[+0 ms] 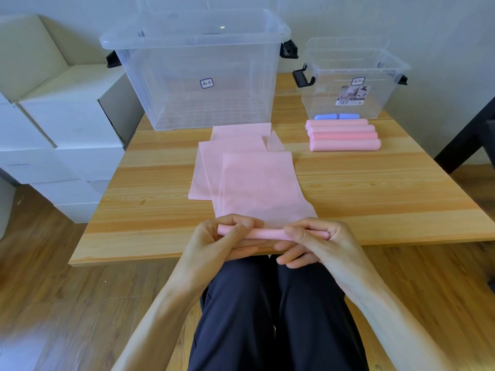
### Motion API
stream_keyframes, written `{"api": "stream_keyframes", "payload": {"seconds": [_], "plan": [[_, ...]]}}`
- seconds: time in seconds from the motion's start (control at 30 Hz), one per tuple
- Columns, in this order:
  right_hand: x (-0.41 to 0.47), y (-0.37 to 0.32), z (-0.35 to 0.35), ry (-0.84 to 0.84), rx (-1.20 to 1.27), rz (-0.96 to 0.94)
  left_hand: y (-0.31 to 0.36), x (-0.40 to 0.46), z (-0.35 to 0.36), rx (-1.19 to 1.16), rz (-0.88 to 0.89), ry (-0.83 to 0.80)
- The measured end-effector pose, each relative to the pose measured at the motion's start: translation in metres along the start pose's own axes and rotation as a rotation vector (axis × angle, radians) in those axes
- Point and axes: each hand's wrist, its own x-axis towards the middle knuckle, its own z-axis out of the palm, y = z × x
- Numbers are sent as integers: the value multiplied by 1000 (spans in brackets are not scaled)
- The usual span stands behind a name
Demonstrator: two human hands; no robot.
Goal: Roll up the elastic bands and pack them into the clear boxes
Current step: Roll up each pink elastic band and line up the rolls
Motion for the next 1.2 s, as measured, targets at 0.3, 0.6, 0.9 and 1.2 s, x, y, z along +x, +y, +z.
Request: {"api": "stream_keyframes", "payload": {"seconds": [0.3,0.6,0.9,1.2], "plan": [[0,1,1,45,-2,-7,-1,0,-2,81,-34,-10],[0,2,0,50,6,-11,-2,0,0,131,3,10],[-1,3,-1,35,17,-12,-4,0,0,112,-4,38],[-2,3,0,45,28,-24,-3,1,-1,83,20,29]]}}
